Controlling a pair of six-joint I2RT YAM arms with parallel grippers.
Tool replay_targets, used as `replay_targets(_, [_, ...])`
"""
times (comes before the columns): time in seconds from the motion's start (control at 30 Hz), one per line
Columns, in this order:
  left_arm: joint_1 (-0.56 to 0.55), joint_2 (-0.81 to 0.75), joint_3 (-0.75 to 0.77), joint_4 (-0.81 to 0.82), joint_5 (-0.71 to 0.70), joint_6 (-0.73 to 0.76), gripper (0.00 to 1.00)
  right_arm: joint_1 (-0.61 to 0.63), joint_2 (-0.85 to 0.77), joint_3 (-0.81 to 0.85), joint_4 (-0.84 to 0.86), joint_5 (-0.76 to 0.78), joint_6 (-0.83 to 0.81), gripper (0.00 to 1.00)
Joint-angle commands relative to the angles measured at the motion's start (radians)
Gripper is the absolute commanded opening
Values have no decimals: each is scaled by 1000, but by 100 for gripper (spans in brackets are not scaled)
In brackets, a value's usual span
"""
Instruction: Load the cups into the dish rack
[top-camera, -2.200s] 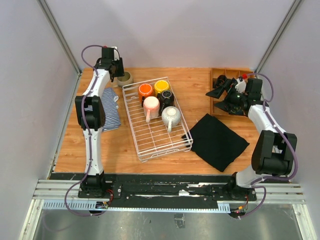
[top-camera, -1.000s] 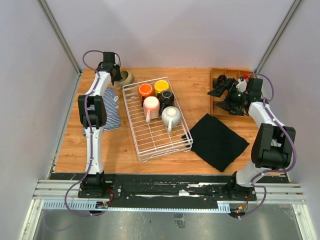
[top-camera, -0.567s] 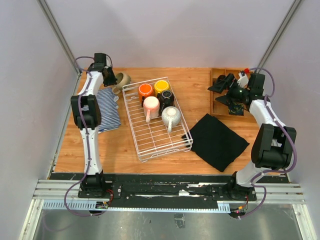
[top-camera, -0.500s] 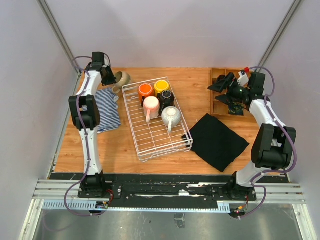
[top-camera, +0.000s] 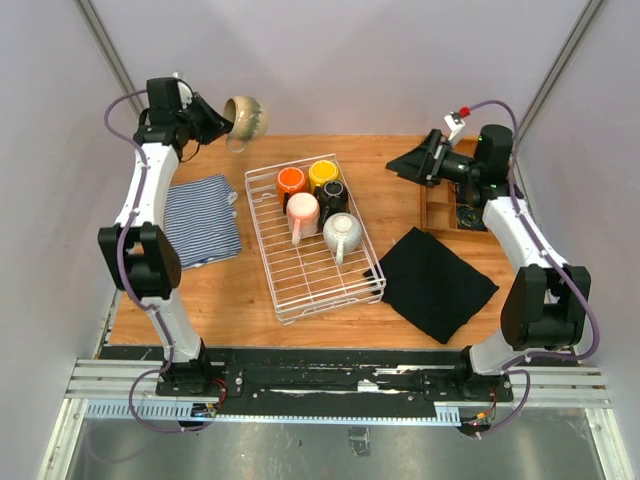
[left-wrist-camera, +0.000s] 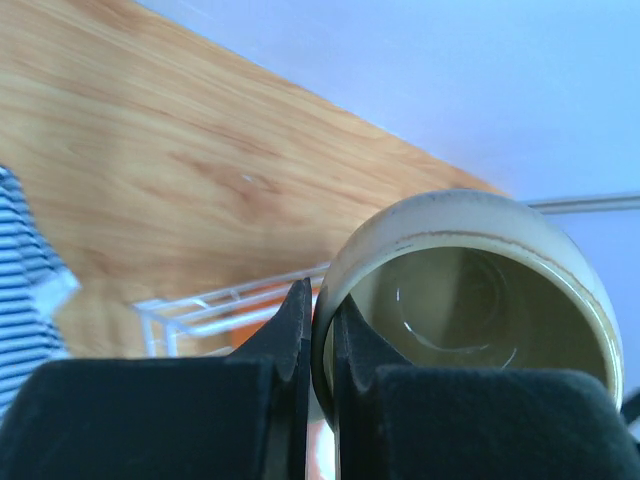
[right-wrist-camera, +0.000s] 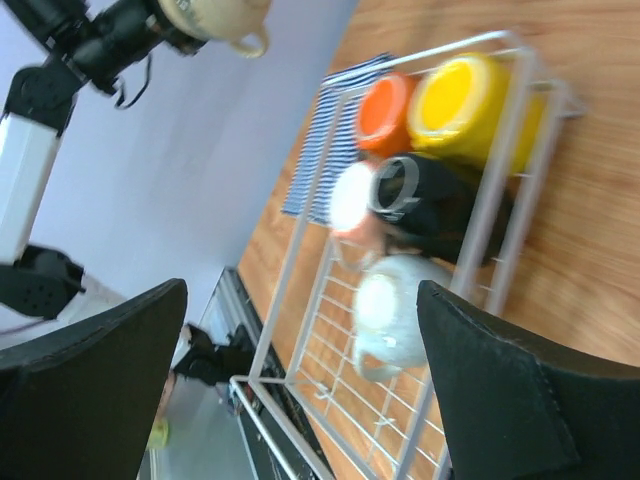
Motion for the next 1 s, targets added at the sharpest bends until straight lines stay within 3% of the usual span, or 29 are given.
replay_targets(0.0, [2, -208, -186, 210, 177, -223, 0, 147, -65, -4, 261, -73, 56, 97])
replay_targets(0.2, [-4, -468, -531, 474, 314, -571, 0, 293, -60, -47, 568, -41, 166, 88])
replay_targets(0.53, [-124, -790, -988, 817, 224, -1003, 0, 481, 21, -33, 700, -12, 158, 80])
replay_targets(0.7, [-217, -855, -1047, 833, 166, -1093, 1, 516, 78, -24, 819, -29, 216, 80])
replay_targets(0.97, [-269, -840, -1030, 838, 101, -1141, 0, 553, 143, 0, 950, -13, 303, 77])
